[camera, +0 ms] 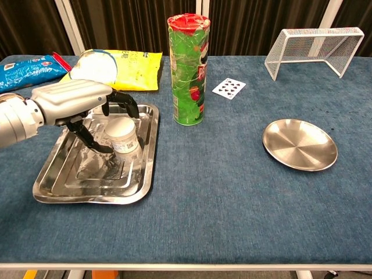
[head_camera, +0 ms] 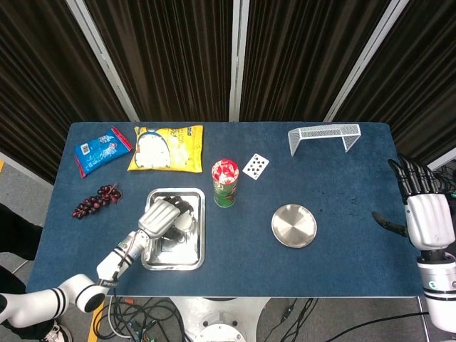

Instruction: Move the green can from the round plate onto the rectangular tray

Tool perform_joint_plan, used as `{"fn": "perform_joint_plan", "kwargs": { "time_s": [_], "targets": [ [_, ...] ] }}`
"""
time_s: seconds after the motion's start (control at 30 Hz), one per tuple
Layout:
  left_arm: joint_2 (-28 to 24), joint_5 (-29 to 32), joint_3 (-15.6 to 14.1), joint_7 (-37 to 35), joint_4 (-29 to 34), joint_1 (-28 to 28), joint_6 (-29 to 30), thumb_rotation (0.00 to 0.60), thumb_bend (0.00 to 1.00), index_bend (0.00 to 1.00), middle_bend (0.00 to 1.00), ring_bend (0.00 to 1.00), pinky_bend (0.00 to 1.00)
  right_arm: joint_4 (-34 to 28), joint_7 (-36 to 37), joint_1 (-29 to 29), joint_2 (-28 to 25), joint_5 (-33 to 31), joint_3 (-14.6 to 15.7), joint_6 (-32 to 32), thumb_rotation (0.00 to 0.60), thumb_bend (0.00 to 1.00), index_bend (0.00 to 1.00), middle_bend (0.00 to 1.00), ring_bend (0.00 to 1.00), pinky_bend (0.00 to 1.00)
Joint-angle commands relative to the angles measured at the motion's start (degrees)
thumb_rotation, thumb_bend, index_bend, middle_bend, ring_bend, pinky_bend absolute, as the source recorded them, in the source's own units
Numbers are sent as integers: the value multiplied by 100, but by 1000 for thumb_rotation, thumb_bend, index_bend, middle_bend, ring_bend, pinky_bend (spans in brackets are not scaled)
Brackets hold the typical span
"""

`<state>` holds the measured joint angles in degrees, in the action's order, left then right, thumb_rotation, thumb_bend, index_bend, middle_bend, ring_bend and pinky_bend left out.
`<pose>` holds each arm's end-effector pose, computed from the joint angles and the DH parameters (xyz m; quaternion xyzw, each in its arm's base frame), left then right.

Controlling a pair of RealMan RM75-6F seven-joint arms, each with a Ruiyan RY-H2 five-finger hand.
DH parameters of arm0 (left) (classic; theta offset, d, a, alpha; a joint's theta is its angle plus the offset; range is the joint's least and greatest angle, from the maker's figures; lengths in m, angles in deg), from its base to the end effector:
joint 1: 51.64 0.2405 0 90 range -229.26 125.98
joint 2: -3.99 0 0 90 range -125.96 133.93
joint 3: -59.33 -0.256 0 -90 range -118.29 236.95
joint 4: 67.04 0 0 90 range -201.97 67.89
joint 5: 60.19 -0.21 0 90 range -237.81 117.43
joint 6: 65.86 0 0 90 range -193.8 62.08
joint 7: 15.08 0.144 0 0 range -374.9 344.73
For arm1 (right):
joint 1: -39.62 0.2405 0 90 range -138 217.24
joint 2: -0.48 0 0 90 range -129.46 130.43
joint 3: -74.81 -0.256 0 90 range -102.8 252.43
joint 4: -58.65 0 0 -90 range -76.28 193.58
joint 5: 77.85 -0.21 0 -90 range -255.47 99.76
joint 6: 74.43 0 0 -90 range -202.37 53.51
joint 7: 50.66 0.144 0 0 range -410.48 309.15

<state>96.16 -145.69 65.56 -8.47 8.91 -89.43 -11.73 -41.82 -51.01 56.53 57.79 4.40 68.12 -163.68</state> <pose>-0.1679 0.3154 -0.0411 -0.7919 -0.3280 -0.3834 0.3439 -0.2423 -0.2476 0.2052 0.5825 -0.3043 0.4905 0.5723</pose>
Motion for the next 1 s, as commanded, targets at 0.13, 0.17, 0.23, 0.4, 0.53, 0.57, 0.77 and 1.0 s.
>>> {"fn": "perform_joint_plan", "kwargs": {
  "time_s": [0.13,0.17,0.23,0.4,0.53,0.57,0.77,1.0],
  "targets": [
    [53,19,-42,-14,-77,-104,-25,600,182,357,354,300,424,91,211,-78,9,-32,-76,70,600,74,0,0,0,68],
    [54,21,-48,2,-82,-118,-29,600,185,362,367,315,435,100,281,-89,3,-32,-79,96,600,80,0,0,0,68],
    [54,53,-50,18,-86,-147,-50,600,190,372,383,333,452,127,401,-112,-16,-50,-94,151,600,96,0,0,0,68],
    [78,95,-65,25,-107,-176,-11,600,210,429,419,378,490,190,477,-153,-14,-68,-159,198,600,112,0,0,0,68],
    [87,40,-97,-2,-57,-191,75,600,217,469,444,401,511,205,520,-182,-10,-53,-198,216,600,113,0,0,0,68],
    [77,12,-108,-7,-21,-194,105,600,217,475,448,405,515,212,528,-187,-10,-57,-208,224,600,113,0,0,0,68],
    [-35,-135,-128,278,540,-325,128,600,221,483,449,406,519,251,641,-217,-12,-147,-289,308,600,115,0,0,0,68],
    [230,-283,52,652,853,-709,21,600,222,482,449,406,519,356,947,-265,-17,-263,-367,426,600,115,0,0,0,68]
  ]
}}
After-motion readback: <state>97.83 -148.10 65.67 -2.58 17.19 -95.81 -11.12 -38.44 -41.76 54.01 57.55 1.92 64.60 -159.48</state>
